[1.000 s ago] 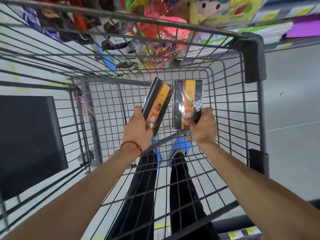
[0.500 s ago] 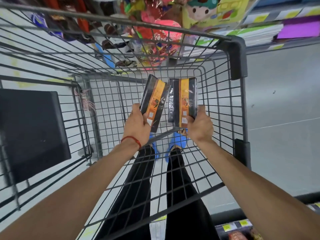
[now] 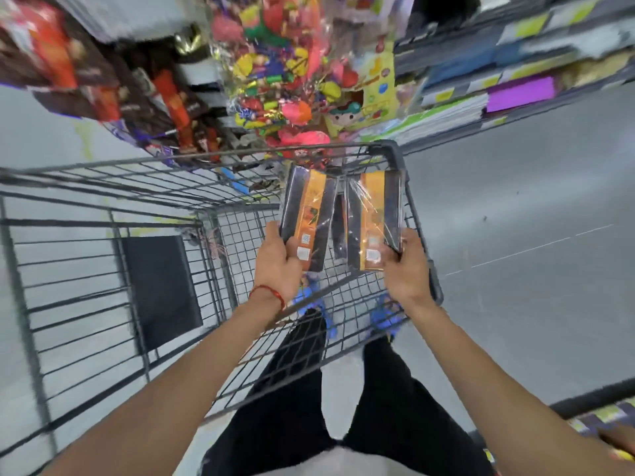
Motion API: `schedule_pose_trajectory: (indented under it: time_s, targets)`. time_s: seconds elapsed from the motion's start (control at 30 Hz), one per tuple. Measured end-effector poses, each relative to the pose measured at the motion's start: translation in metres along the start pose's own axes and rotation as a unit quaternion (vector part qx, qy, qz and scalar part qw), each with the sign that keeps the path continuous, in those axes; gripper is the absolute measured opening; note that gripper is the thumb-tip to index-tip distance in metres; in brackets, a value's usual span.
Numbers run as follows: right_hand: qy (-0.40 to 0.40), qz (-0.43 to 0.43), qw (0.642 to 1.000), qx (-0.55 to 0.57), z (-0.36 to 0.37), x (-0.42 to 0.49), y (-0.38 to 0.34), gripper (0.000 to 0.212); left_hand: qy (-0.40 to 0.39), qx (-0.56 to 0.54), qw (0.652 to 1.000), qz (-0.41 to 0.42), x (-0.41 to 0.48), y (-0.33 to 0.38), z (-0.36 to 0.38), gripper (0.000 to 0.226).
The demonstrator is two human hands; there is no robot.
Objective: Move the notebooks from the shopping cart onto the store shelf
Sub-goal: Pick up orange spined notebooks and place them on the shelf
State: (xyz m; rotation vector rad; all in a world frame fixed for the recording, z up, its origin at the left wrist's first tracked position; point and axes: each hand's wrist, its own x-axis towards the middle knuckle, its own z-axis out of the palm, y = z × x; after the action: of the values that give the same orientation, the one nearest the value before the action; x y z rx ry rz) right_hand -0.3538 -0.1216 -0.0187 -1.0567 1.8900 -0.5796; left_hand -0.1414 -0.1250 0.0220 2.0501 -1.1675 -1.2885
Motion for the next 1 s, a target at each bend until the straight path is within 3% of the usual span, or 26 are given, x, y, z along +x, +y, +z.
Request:
schedule_pose_trajectory:
  time_s: [0.37, 0.67, 0.8, 1.0]
  targets:
    - [0.01, -0.03, 0.997, 0.073, -0.13, -0.019, -0.012, 0.026, 0.059, 0.012, 0.993, 0.098, -0.064, 0.095, 0.06, 0.015]
    - [0.043, -0.03, 0.996, 0.076, -0.28, -0.01, 0.043, 0.023, 0.047, 0.027, 0.992, 0.117, -0.109, 0.173, 0.177, 0.011]
    - [0.081, -0.01, 0.994, 0.076, -0.334, 0.001, 0.063, 0.016, 0.033, 0.086, 0.987, 0.133, -0.107, 0.209, 0.221, 0.017]
    - [0.105, 0.006, 0.989, 0.105, -0.397, 0.039, 0.07, 0.009, 0.011, 0.081, 0.984, 0.159, -0.085, 0.267, 0.278, 0.014]
